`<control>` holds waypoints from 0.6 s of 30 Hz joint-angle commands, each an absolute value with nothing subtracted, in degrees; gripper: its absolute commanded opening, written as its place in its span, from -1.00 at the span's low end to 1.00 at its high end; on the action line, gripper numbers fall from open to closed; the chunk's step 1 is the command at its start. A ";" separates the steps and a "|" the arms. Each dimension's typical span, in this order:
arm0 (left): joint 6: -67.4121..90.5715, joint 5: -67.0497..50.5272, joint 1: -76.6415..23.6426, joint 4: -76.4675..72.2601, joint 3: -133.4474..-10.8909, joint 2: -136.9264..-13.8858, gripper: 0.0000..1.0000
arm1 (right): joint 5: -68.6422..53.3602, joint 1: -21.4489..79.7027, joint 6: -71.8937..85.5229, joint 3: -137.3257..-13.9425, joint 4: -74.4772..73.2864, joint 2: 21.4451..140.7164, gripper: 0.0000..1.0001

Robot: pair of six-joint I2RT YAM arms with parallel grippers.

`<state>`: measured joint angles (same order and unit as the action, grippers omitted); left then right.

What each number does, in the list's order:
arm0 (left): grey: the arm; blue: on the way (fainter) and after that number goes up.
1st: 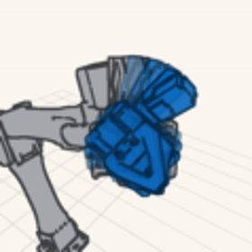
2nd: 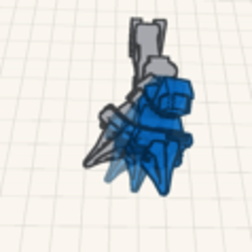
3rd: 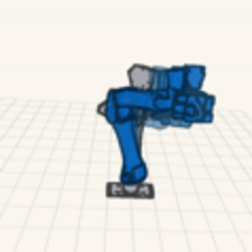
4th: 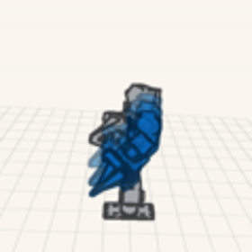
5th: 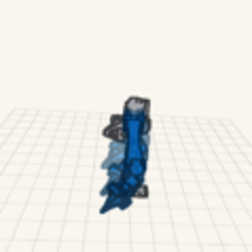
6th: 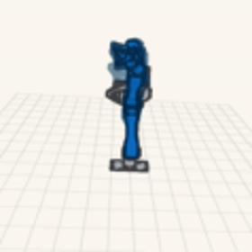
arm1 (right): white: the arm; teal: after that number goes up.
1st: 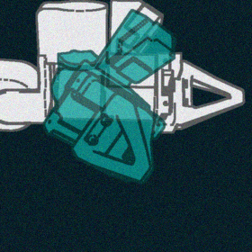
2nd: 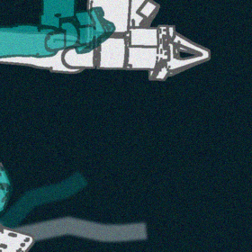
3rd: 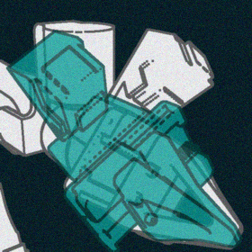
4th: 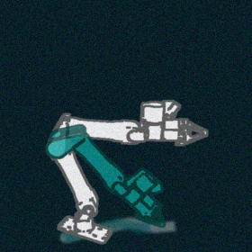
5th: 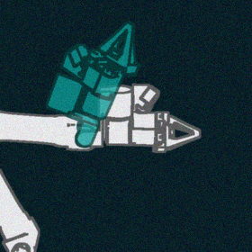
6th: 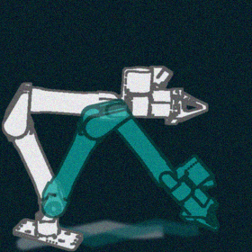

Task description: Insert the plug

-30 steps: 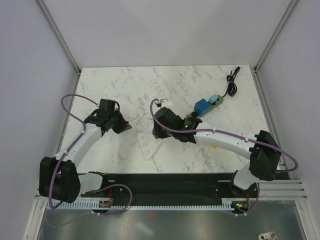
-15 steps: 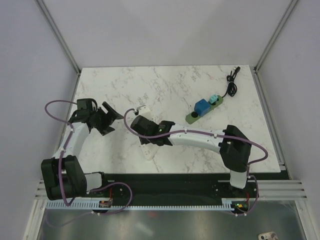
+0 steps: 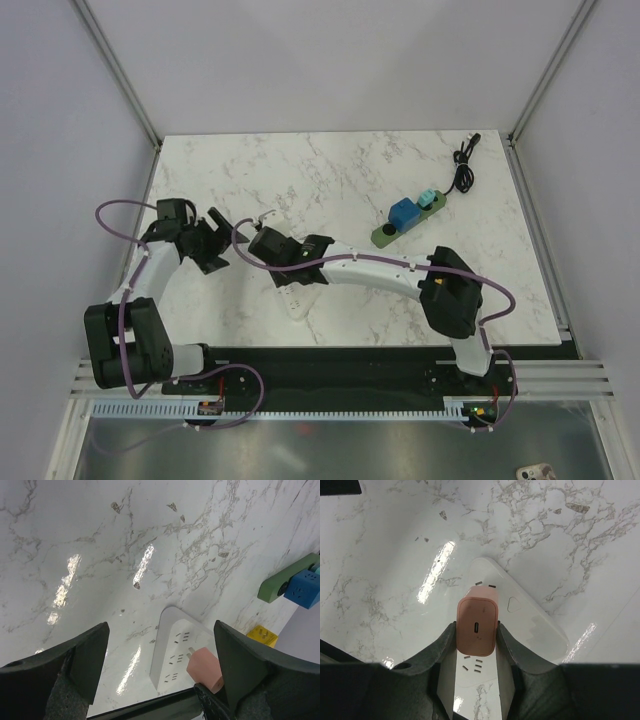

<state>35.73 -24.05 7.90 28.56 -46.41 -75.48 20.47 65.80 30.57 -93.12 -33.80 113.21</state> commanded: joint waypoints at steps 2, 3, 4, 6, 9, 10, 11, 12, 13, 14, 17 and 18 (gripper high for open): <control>34.19 -23.82 8.61 27.51 -45.70 -76.03 0.85 | 18.38 65.83 26.02 -101.06 -39.63 116.54 -1.00; 34.36 -23.73 8.61 27.51 -45.62 -76.03 0.85 | 17.33 65.66 25.67 -101.68 -40.42 116.89 -1.00; 34.37 -23.64 8.70 27.51 -45.62 -76.03 0.85 | 15.40 65.22 25.40 -102.12 -40.86 117.16 -1.00; 34.45 -23.12 8.79 27.77 -45.53 -75.76 0.85 | 13.98 64.78 25.22 -103.35 -42.35 117.95 -1.00; 34.45 -22.85 8.88 27.77 -45.53 -75.50 0.85 | 13.80 64.34 25.14 -103.80 -43.07 118.56 -1.00; 34.54 -22.68 8.88 27.77 -45.61 -75.32 0.85 | 13.80 64.34 25.05 -103.80 -43.07 118.56 -1.00; 34.54 -22.68 8.88 27.77 -45.62 -75.41 0.85 | 13.89 64.16 24.87 -103.80 -43.15 118.56 -1.00; 34.63 -22.59 8.96 27.77 -45.53 -75.32 0.85 | 13.97 64.16 24.79 -103.97 -43.24 118.56 -1.00; 34.63 -22.59 8.96 27.77 -45.70 -75.32 0.85 | 14.24 64.07 24.79 -103.89 -43.24 118.56 -1.00; 34.63 -22.59 8.96 27.86 -45.62 -75.41 0.85 | 14.50 63.90 24.79 -103.89 -43.42 118.56 -1.00; 34.80 -22.59 9.05 27.95 -45.62 -75.32 0.85 | 14.85 63.20 24.79 -103.89 -43.51 118.56 -1.00; 34.80 -22.50 9.05 27.86 -45.62 -75.41 0.85 | 15.03 63.02 24.79 -104.06 -43.51 118.65 -1.00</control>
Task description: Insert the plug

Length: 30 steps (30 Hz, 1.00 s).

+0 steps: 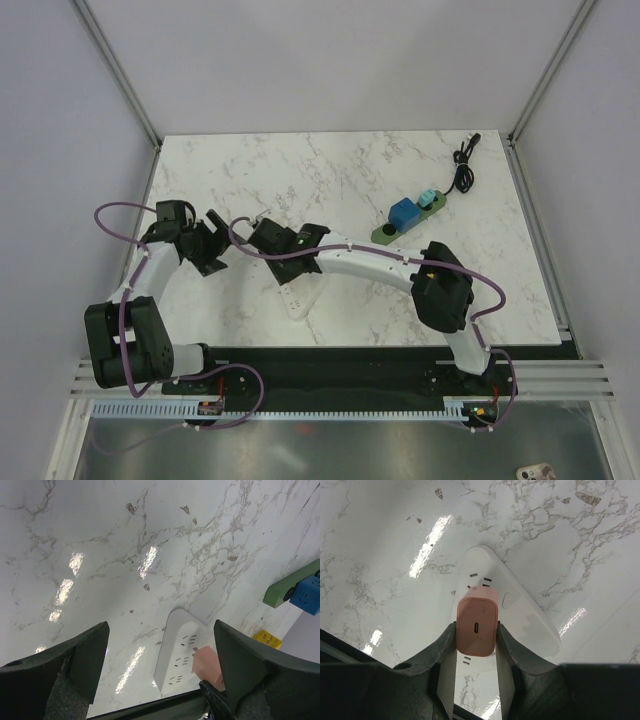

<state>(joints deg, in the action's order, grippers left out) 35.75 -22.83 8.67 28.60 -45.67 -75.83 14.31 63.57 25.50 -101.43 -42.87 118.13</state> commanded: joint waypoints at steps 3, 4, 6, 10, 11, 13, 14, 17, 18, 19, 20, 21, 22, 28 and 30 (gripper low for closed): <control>34.89 -22.33 9.05 28.04 -45.44 -75.41 0.85 | 14.77 62.49 24.96 -104.32 -43.42 118.92 -1.00; 34.89 -22.50 9.14 27.95 -45.44 -75.41 0.85 | 14.68 62.49 24.87 -104.67 -43.42 119.00 -1.00; 34.98 -22.41 9.05 27.95 -45.61 -75.41 0.84 | 14.59 62.23 24.87 -105.20 -43.42 119.53 -1.00; 35.07 -22.41 9.23 27.95 -45.53 -75.41 0.83 | 13.98 62.05 25.31 -106.00 -43.50 120.41 -1.00; 35.07 -22.41 9.23 27.95 -45.53 -75.41 0.83 | 13.97 62.05 25.40 -106.08 -43.51 120.41 -1.00; 35.07 -22.59 9.23 27.95 -45.53 -75.41 0.83 | 13.97 62.14 25.75 -106.08 -43.50 120.85 -1.00; 34.98 -22.50 9.23 28.04 -45.44 -75.41 0.84 | 14.15 62.05 25.84 -106.08 -43.51 120.85 -1.00; 35.07 -22.50 9.23 27.95 -45.44 -75.32 0.84 | 14.41 62.05 26.45 -105.73 -43.42 121.11 -1.00; 35.07 -22.50 9.23 27.86 -45.53 -75.32 0.84 | 14.24 62.05 26.54 -105.82 -43.50 121.20 -1.00; 35.07 -22.59 9.23 27.86 -45.44 -75.32 0.84 | 14.24 62.05 26.72 -105.91 -43.51 121.38 -1.00; 35.07 -22.59 9.23 27.95 -45.53 -75.32 0.84 | 14.33 62.05 27.07 -105.91 -43.42 121.55 -1.00; 35.07 -22.50 9.23 27.86 -45.44 -75.41 0.84 | 14.24 62.05 27.07 -105.91 -43.42 121.55 -1.00; 35.16 -22.50 9.23 28.04 -45.53 -75.32 0.84 | 14.50 62.14 27.16 -106.00 -43.42 121.73 -1.00; 35.24 -22.50 9.14 27.86 -45.44 -75.15 0.84 | 15.47 62.05 27.33 -106.43 -43.42 122.34 -1.00; 35.33 -23.11 9.23 27.77 -45.53 -75.23 0.83 | 16.17 62.05 27.16 -106.52 -43.42 122.69 -1.00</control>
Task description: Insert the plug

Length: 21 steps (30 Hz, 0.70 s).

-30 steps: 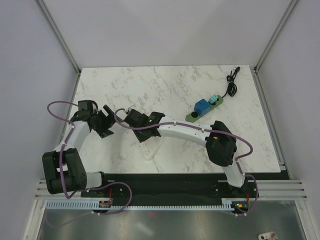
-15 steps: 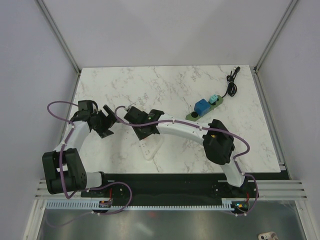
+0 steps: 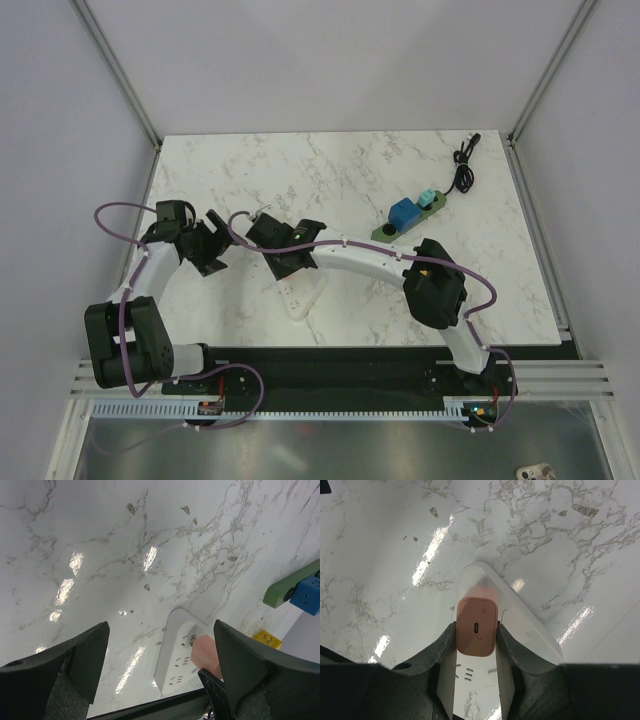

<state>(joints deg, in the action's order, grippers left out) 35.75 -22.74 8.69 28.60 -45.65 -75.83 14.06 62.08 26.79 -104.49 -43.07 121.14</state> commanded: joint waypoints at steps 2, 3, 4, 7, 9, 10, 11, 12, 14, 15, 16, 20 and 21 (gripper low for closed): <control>35.33 -23.20 9.23 27.77 -45.53 -75.50 0.83 | 16.96 62.05 27.16 -106.52 -43.24 122.78 -1.00; 35.33 -23.20 9.32 27.69 -45.44 -75.59 0.83 | 16.96 61.96 27.07 -106.70 -43.24 122.96 -1.00; 35.25 -23.29 9.40 27.69 -45.44 -75.59 0.83 | 16.96 61.96 26.90 -106.70 -43.24 122.87 -1.00; 35.33 -23.03 9.49 27.77 -45.35 -75.32 0.83 | 16.96 61.96 27.07 -106.70 -43.24 123.13 -1.00; 35.25 -22.77 9.49 27.77 -45.35 -75.06 0.83 | 16.88 61.96 27.33 -106.52 -43.50 123.22 -1.00; 35.33 -22.68 9.49 27.77 -45.35 -74.88 0.83 | 16.70 61.96 27.59 -106.44 -43.59 123.14 -1.00; 35.33 -22.59 9.58 27.77 -45.26 -74.88 0.83 | 16.53 62.05 27.77 -106.35 -43.77 123.31 -1.00; 35.33 -22.59 9.58 27.86 -45.35 -74.80 0.83 | 16.26 61.96 28.03 -106.26 -44.03 123.40 -1.00; 35.33 -22.41 9.67 27.86 -45.35 -74.88 0.83 | 16.43 62.22 28.65 -105.91 -44.21 123.75 -1.00; 35.51 -22.41 9.75 27.77 -45.35 -74.80 0.83 | 16.78 62.40 28.83 -105.73 -44.30 123.75 -1.00; 35.51 -22.33 9.76 27.69 -45.26 -74.79 0.83 | 17.92 62.66 28.92 -105.21 -44.30 123.84 -1.00; 35.60 -21.97 10.02 27.86 -45.09 -74.79 0.82 | 20.21 63.19 28.65 -103.98 -44.47 123.84 -1.00; 35.60 -21.89 10.02 27.95 -45.17 -74.88 0.82 | 20.74 63.37 28.65 -103.80 -44.47 123.75 -1.00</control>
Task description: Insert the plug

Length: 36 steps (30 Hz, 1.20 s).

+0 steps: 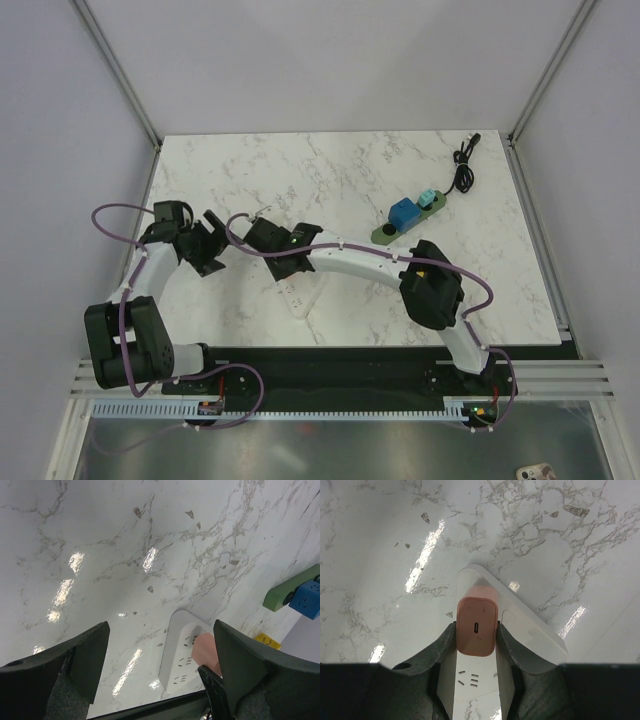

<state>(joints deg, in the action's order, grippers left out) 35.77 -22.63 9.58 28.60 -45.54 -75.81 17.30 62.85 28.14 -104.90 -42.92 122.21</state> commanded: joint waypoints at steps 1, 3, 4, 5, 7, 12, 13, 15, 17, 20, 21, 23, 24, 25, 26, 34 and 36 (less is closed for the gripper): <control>35.77 -20.93 10.11 27.95 -45.09 -74.80 0.82 | 21.61 63.54 28.65 -103.54 -44.56 123.84 -1.00; 36.21 -19.87 10.37 28.56 -45.26 -74.71 0.82 | 22.06 63.63 28.48 -103.27 -44.56 123.75 -1.00; 36.21 -19.43 10.55 28.65 -45.35 -74.79 0.82 | 22.50 63.81 28.39 -102.84 -44.56 123.75 -1.00; 36.21 -18.90 10.63 29.09 -45.35 -74.79 0.82 | 22.85 63.90 28.30 -102.66 -44.56 123.84 -1.00; 36.39 -18.46 10.72 29.27 -45.35 -74.62 0.82 | 23.20 64.16 28.39 -101.26 -44.21 123.75 -1.00; 36.39 -18.28 10.81 29.53 -45.35 -74.53 0.82 | 22.24 64.34 28.56 -98.44 -42.45 124.36 -1.00; 36.39 -18.28 10.81 29.44 -45.35 -74.62 0.82 | 22.15 64.42 28.74 -98.26 -42.45 124.63 -1.00; 36.39 -18.19 10.90 29.44 -45.35 -74.53 0.82 | 22.58 64.60 29.00 -97.82 -42.28 124.89 -1.00; 36.39 -18.28 10.90 29.53 -45.35 -74.53 0.81 | 22.50 64.51 29.00 -96.42 -41.49 125.07 -1.00; 36.21 -18.02 10.90 29.62 -45.44 -74.45 0.81 | 22.06 64.51 29.27 -94.14 -40.87 125.07 -1.00; 36.21 -17.93 10.99 29.62 -45.35 -74.53 0.81 | 21.97 64.60 29.18 -93.70 -40.78 125.24 -1.00; 36.39 -17.84 10.90 29.53 -45.44 -74.44 0.81 | 21.80 64.51 29.35 -93.25 -40.87 125.86 -1.00; 36.30 -17.75 10.99 29.62 -45.44 -74.44 0.81 | 21.88 64.51 29.36 -92.99 -40.87 125.86 -1.00; 36.30 -17.75 10.90 29.71 -45.44 -74.36 0.81 | 22.06 64.51 29.44 -92.55 -40.78 125.86 -1.00; 36.39 -17.75 10.99 29.62 -45.44 -74.44 0.81 | 22.23 64.51 29.44 -92.29 -40.35 125.77 -1.00; 35.86 -18.46 10.99 29.53 -45.62 -73.74 0.80 | 24.26 61.88 27.87 -92.28 -40.34 123.93 -0.88; 35.51 -19.15 11.07 29.10 -45.53 -73.56 0.80 | 24.69 60.57 26.90 -92.37 -40.25 123.23 -0.84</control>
<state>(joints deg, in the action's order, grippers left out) 35.79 -18.50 10.72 29.93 -45.54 -75.37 24.40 64.40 28.18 -95.96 -33.15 120.05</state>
